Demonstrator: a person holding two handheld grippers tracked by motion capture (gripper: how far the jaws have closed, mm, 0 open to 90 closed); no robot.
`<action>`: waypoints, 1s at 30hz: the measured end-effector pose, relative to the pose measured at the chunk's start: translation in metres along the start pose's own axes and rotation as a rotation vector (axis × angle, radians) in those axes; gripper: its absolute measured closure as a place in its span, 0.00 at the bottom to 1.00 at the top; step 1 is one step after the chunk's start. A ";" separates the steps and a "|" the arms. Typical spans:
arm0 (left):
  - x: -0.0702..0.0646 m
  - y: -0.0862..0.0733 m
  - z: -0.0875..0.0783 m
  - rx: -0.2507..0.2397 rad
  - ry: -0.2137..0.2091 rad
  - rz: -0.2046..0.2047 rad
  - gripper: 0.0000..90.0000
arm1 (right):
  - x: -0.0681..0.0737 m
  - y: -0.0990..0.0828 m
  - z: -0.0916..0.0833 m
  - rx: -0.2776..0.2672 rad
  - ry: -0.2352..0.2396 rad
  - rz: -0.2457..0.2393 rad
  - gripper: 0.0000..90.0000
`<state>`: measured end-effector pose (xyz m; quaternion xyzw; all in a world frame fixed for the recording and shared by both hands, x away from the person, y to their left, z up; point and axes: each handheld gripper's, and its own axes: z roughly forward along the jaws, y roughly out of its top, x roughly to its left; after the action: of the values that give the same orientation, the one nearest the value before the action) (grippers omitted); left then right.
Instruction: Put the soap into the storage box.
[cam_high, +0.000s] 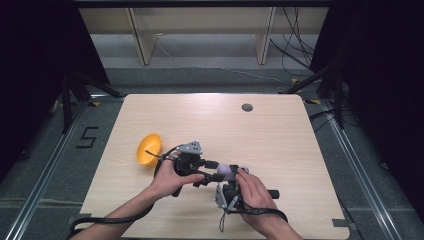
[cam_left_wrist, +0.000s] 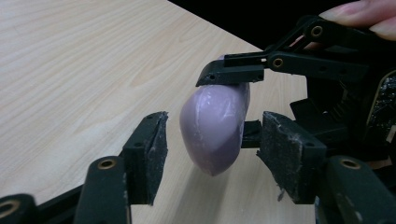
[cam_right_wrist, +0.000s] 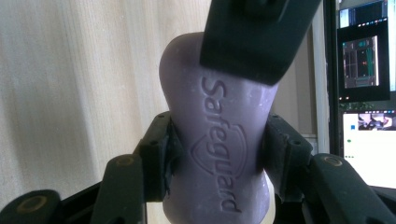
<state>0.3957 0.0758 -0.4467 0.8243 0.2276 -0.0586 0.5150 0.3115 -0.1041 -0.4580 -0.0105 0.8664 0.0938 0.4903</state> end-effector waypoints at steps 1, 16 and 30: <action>0.000 -0.001 0.001 0.001 -0.009 -0.008 0.48 | 0.000 0.000 0.000 0.008 0.006 -0.006 0.56; 0.003 -0.004 0.009 0.018 -0.037 -0.046 0.53 | 0.002 0.004 0.000 -0.012 -0.008 -0.015 0.56; 0.005 -0.007 0.015 0.028 -0.059 -0.066 0.59 | 0.001 0.005 -0.002 -0.016 -0.027 -0.062 0.56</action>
<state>0.3991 0.0668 -0.4613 0.8214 0.2385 -0.1031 0.5077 0.3084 -0.0995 -0.4569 -0.0399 0.8583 0.0857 0.5044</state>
